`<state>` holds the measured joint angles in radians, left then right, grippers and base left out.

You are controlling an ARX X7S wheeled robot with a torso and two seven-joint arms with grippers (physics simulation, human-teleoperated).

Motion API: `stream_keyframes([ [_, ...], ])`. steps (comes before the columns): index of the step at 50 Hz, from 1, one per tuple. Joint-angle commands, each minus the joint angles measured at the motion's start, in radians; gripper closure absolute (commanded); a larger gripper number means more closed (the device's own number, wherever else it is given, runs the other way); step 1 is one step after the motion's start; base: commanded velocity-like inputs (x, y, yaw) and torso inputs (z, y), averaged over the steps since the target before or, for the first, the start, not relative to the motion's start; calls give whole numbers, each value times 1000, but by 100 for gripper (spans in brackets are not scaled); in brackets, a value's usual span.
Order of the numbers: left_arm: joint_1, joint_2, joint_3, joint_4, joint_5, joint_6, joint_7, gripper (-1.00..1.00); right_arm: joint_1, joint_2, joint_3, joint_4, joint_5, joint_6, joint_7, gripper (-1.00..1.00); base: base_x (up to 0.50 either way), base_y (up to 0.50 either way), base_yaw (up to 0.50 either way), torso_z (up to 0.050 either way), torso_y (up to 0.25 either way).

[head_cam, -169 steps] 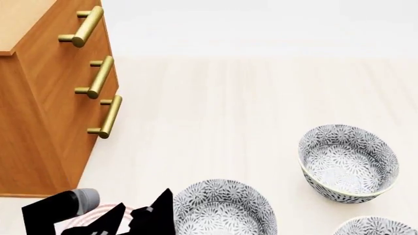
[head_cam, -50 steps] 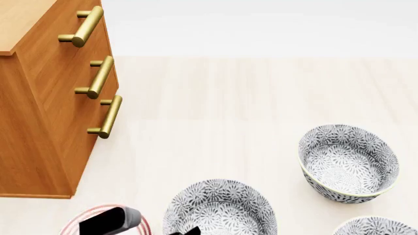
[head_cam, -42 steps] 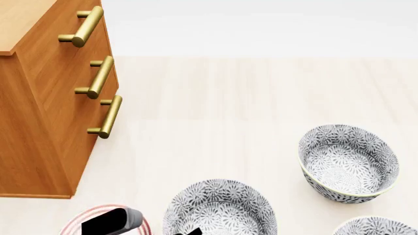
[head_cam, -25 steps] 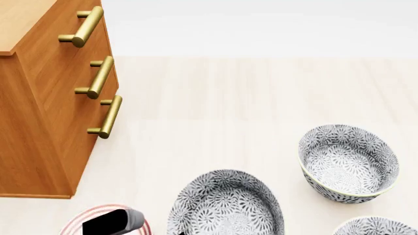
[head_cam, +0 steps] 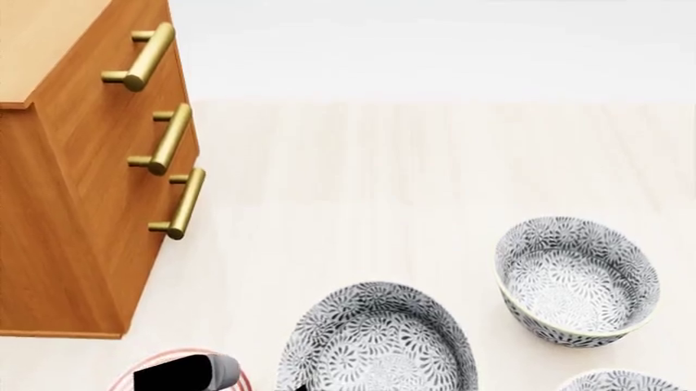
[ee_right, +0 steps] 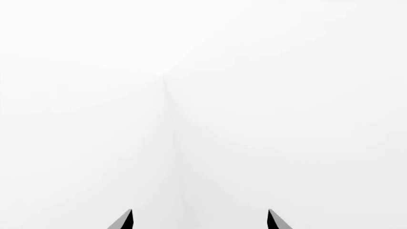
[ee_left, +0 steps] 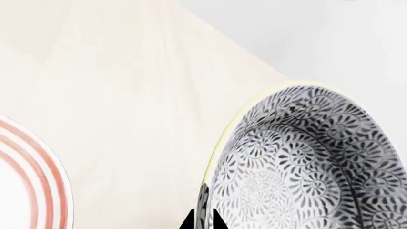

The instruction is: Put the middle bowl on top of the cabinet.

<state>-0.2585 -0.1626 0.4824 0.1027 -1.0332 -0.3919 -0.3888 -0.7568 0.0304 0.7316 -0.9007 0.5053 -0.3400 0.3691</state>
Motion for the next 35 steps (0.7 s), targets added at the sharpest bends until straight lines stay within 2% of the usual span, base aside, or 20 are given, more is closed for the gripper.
stream_keyframes([
  [1,26,8,-20,58,-6,23,34,100,-16,-17,22,-6,-25,-15,-28,-100,0,0,0,26,250],
  [27,47,-42,10,199,28,49,22,100,-16,-17,14,-9,-34,-18,-20,-100,0,0,0,32,239],
  [35,55,-72,27,303,76,60,-2,100,-16,-17,11,-10,-38,-21,-16,-100,0,0,0,36,228],
])
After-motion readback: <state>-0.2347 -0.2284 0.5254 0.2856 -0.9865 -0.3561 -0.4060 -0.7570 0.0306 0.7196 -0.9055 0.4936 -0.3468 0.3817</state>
